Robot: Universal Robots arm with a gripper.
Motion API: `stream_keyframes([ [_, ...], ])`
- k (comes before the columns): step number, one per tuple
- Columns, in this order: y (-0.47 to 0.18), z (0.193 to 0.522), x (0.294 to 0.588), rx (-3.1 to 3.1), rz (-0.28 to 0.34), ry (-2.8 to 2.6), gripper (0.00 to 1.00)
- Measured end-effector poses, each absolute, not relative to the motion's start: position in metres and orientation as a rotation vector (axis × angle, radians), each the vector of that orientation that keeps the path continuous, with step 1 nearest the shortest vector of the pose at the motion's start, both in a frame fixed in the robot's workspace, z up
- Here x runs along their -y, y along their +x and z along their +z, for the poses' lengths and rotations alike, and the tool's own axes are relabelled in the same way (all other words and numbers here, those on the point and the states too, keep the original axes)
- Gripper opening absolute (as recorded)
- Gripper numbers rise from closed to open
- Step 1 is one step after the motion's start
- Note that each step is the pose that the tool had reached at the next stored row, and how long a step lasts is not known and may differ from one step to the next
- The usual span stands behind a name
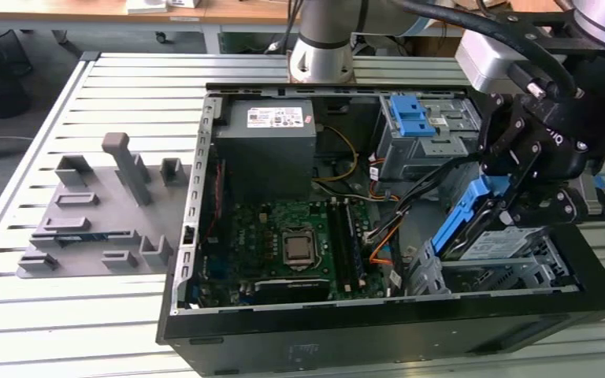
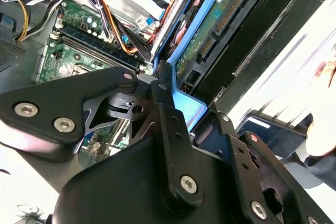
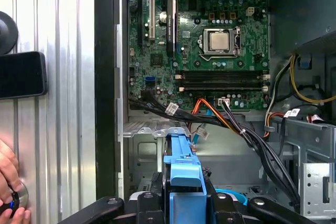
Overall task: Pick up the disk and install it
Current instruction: 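Insert the disk into the insertion slot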
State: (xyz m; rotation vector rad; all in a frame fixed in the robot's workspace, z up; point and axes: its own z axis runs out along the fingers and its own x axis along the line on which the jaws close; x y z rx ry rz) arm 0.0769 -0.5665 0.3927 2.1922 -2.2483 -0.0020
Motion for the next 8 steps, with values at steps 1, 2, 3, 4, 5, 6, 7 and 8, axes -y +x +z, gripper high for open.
stream_keyframes([
  [1, 0.0769, 0.3919, 0.5665, 2.248, -0.002, 2.192, 0.36],
  [2, 0.0769, 0.3911, 0.5665, 2.248, -0.002, 2.192, 0.36],
  [3, 0.0769, 0.3902, 0.5665, 2.248, -0.002, 2.192, 0.36],
  [4, 0.0769, 0.3894, 0.5665, 2.248, -0.002, 2.192, 0.36],
  [5, 0.0769, 0.3886, 0.5665, 2.248, -0.002, 2.192, 0.36],
  [6, 0.0769, 0.3878, 0.5665, 2.248, -0.002, 2.192, 0.36],
  [7, 0.0769, 0.3869, 0.5665, 2.248, -0.002, 2.192, 0.36],
  [8, 0.0769, 0.3859, 0.5666, 2.248, -0.002, 2.192, 0.36],
])
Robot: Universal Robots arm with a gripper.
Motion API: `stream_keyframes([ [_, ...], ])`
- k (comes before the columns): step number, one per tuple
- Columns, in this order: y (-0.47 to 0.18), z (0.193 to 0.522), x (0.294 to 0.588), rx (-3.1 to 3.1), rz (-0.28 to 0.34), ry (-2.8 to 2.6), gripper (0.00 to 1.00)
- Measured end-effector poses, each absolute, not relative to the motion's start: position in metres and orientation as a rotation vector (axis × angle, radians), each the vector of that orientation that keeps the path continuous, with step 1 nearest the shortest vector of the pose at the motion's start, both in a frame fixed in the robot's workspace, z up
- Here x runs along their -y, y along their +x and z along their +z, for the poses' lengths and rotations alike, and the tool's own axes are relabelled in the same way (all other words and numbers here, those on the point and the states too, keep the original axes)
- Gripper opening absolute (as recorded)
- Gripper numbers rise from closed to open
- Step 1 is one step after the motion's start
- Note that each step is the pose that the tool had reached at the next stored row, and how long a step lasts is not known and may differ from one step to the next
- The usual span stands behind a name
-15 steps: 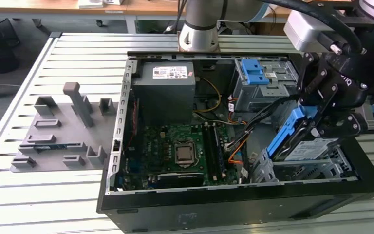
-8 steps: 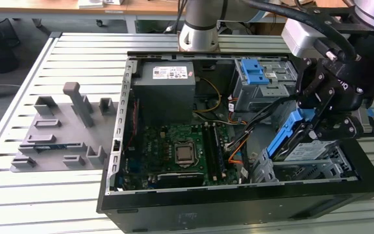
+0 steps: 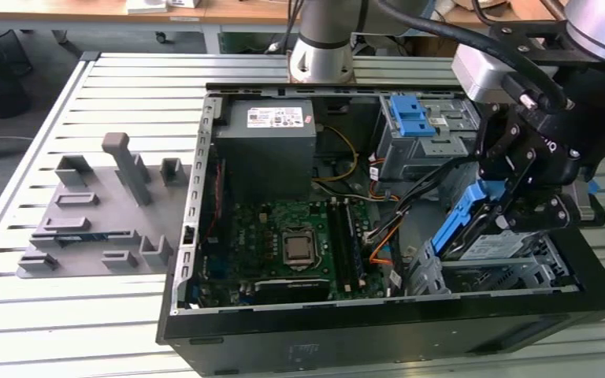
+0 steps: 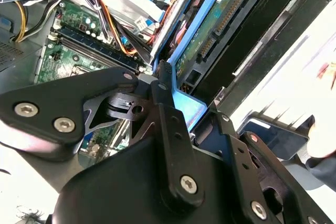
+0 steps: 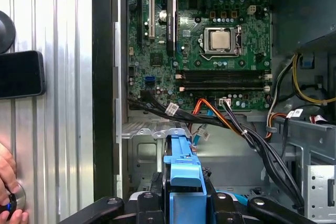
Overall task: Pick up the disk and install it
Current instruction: 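Insert the disk into the insertion slot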
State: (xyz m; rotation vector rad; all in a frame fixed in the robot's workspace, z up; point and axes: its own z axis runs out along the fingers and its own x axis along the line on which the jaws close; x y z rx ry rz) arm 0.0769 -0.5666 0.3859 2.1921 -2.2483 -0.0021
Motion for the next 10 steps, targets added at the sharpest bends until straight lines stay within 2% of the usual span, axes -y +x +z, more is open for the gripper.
stream_keyframes([
  [10, 0.0769, 0.3774, 0.5665, 2.248, -0.002, 2.192, 0.36],
])
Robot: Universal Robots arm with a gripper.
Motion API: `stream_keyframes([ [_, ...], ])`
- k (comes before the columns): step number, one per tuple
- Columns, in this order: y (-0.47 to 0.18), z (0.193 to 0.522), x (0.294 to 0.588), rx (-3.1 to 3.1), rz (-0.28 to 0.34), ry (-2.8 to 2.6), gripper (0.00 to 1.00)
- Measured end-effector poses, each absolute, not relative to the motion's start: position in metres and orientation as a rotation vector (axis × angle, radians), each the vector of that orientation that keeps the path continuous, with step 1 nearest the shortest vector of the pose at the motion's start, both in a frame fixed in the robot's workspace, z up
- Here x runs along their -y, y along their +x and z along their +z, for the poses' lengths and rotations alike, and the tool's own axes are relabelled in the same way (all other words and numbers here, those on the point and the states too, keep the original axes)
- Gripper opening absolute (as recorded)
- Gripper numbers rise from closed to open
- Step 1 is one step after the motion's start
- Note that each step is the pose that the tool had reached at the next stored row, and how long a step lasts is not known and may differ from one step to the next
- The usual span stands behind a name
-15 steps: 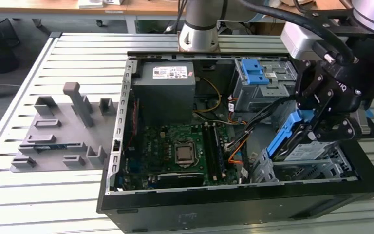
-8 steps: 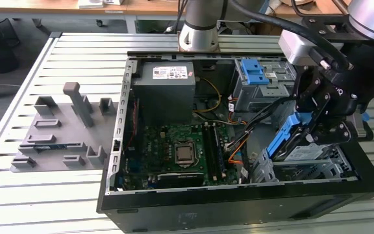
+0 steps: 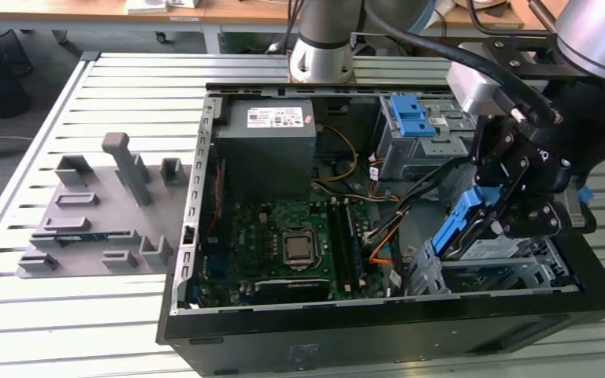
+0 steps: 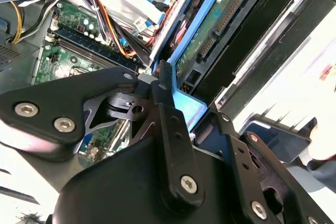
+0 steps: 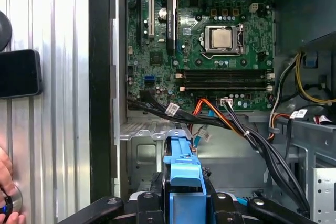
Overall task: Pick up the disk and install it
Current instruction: 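Insert the disk into the insertion slot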
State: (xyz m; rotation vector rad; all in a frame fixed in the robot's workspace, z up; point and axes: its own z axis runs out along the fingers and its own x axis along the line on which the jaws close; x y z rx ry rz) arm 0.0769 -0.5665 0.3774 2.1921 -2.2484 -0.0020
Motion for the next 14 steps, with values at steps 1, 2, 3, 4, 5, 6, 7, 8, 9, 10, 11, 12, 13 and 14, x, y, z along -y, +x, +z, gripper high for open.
stream_keyframes([
  [1, 0.077, 0.377, 0.567, 2.248, -0.002, 2.192, 0.36],
  [2, 0.077, 0.376, 0.567, 2.248, -0.002, 2.192, 0.36],
  [3, 0.077, 0.375, 0.567, 2.248, -0.002, 2.192, 0.36],
  [4, 0.077, 0.374, 0.567, 2.248, -0.002, 2.192, 0.36],
  [5, 0.077, 0.373, 0.567, 2.248, -0.002, 2.192, 0.36],
  [6, 0.077, 0.372, 0.567, 2.248, -0.002, 2.192, 0.36],
  [7, 0.077, 0.371, 0.567, 2.248, -0.002, 2.192, 0.36],
  [8, 0.077, 0.371, 0.567, 2.248, -0.002, 2.192, 0.36],
  [9, 0.077, 0.370, 0.567, 2.248, -0.002, 2.192, 0.36],
  [10, 0.077, 0.369, 0.567, 2.248, -0.002, 2.192, 0.36],
  [11, 0.077, 0.368, 0.567, 2.248, -0.002, 2.192, 0.36],
  [12, 0.077, 0.367, 0.567, 2.248, -0.002, 2.192, 0.36],
  [13, 0.077, 0.366, 0.567, 2.248, -0.002, 2.192, 0.36],
  [14, 0.077, 0.365, 0.567, 2.248, -0.002, 2.192, 0.36],
])
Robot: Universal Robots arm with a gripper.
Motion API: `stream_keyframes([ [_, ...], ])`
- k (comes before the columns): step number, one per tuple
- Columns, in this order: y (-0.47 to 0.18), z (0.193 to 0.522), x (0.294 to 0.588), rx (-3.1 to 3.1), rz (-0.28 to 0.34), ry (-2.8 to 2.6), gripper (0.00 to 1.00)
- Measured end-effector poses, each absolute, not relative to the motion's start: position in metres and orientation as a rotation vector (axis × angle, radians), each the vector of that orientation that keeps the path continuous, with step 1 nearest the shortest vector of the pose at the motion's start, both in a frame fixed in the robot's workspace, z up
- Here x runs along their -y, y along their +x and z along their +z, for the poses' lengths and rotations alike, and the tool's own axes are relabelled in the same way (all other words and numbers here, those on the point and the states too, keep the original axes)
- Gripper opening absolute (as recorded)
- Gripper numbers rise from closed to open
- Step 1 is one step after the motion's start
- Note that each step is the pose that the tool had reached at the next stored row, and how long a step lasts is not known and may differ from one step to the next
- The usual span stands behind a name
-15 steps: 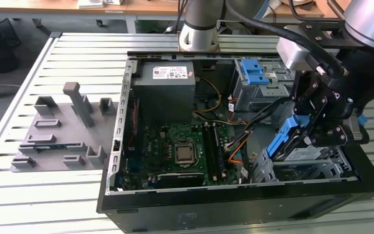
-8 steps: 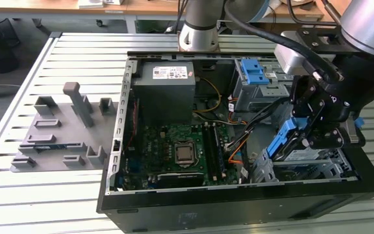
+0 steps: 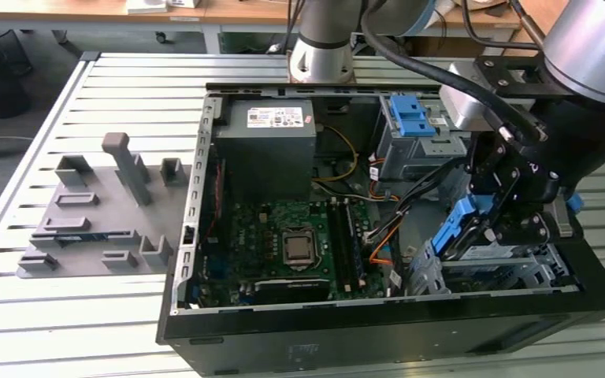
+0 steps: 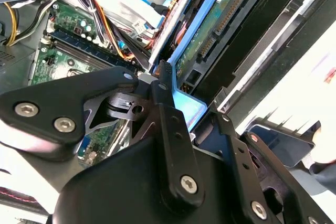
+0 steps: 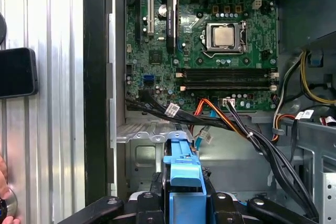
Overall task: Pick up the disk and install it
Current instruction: 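Insert the disk into the insertion slot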
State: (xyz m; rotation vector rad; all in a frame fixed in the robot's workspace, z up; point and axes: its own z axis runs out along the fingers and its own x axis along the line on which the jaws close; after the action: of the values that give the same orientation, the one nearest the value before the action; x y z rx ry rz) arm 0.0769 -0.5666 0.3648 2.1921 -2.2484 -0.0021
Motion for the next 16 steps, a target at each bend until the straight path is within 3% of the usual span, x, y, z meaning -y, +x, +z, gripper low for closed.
stream_keyframes([
  [16, 0.077, 0.349, 0.567, 2.248, -0.002, 2.192, 0.36],
])
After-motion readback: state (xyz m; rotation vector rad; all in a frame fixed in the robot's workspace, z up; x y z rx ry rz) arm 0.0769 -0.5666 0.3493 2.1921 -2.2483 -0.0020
